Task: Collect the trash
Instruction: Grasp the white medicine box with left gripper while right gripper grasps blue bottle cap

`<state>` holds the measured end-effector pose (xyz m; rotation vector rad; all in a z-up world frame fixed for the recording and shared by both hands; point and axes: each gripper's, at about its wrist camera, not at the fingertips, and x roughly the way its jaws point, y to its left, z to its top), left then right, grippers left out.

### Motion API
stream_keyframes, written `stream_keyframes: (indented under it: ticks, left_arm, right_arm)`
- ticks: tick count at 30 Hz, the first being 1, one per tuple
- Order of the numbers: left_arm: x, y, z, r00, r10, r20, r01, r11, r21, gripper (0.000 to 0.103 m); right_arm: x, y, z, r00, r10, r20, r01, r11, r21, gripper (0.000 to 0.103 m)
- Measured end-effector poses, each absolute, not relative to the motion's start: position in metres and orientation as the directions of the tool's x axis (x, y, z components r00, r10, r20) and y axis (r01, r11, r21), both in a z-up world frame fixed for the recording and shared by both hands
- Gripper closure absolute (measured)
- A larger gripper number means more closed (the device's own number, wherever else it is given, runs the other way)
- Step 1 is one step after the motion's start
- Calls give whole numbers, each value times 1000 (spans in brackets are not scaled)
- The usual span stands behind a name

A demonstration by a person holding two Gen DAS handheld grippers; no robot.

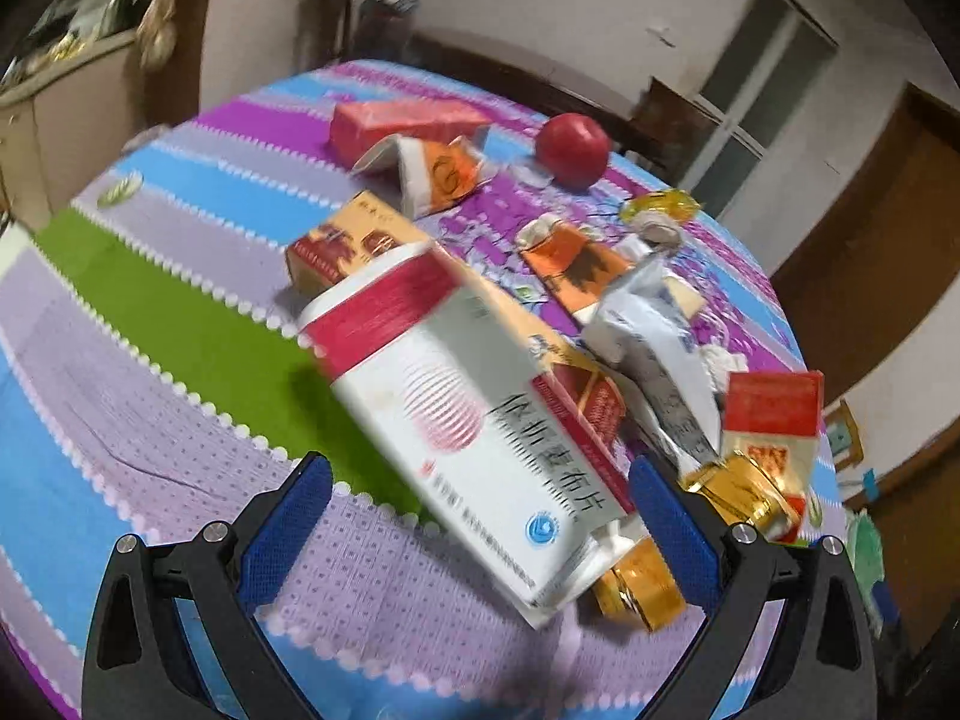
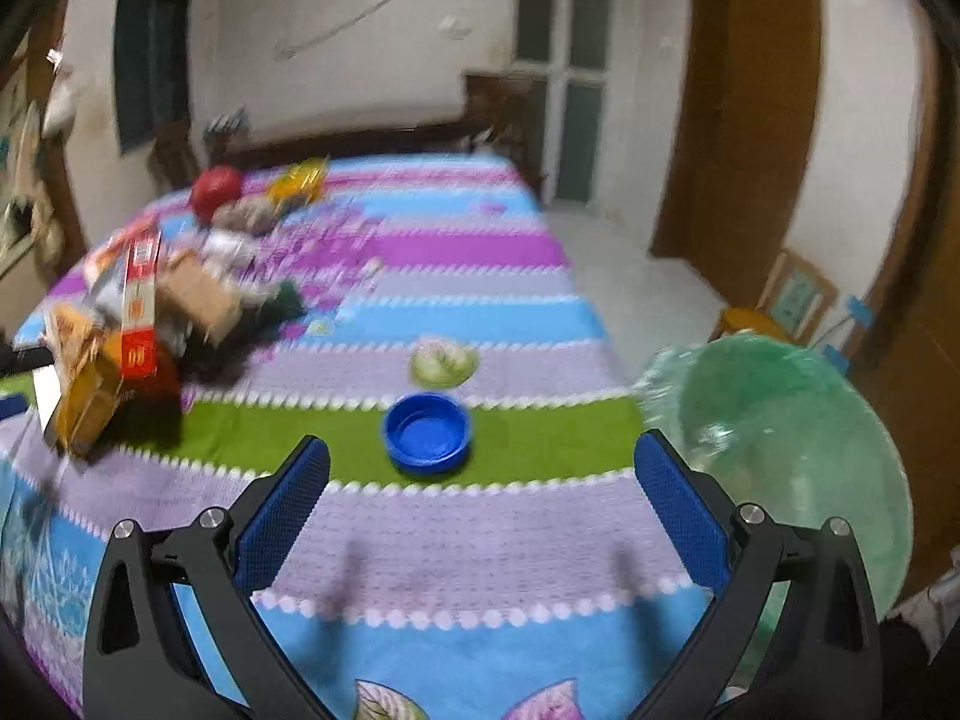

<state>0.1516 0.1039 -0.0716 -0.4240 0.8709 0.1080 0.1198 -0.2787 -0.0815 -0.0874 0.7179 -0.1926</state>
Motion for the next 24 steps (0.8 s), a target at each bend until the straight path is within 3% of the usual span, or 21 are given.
stream_keyframes:
  ticks: [5,11,13,15,21,24]
  left_arm:
    - [159,105,-77,638,-94,-764,-268,904,-334,4]
    - [150,107,-77,655,-111,-748,-268,891,-366,13]
    - [145,105,-77,661,-103,-743,-264,895,-360,21]
    - [143,104,-78,664,-124,-737,-251,892,-376,28]
    - [123,112,-74,666,-174,-725,-224,881,-417,47]
    - [109,116,-70,675,-160,-720,-216,891,-400,52]
  right_arm:
    - [140,-274,-86,711,-215,-669,120,975,-186,8]
    - [157,-279,-99,649,-164,-743,93,986,-137,43]
    - [158,-281,-98,649,-143,-747,85,990,-116,49]
    - [157,-279,-98,654,-117,-747,68,993,-96,65]
    - [149,-273,-94,675,-90,-732,47,996,-79,65]
    - [141,-270,-91,690,-69,-720,38,998,-59,65]
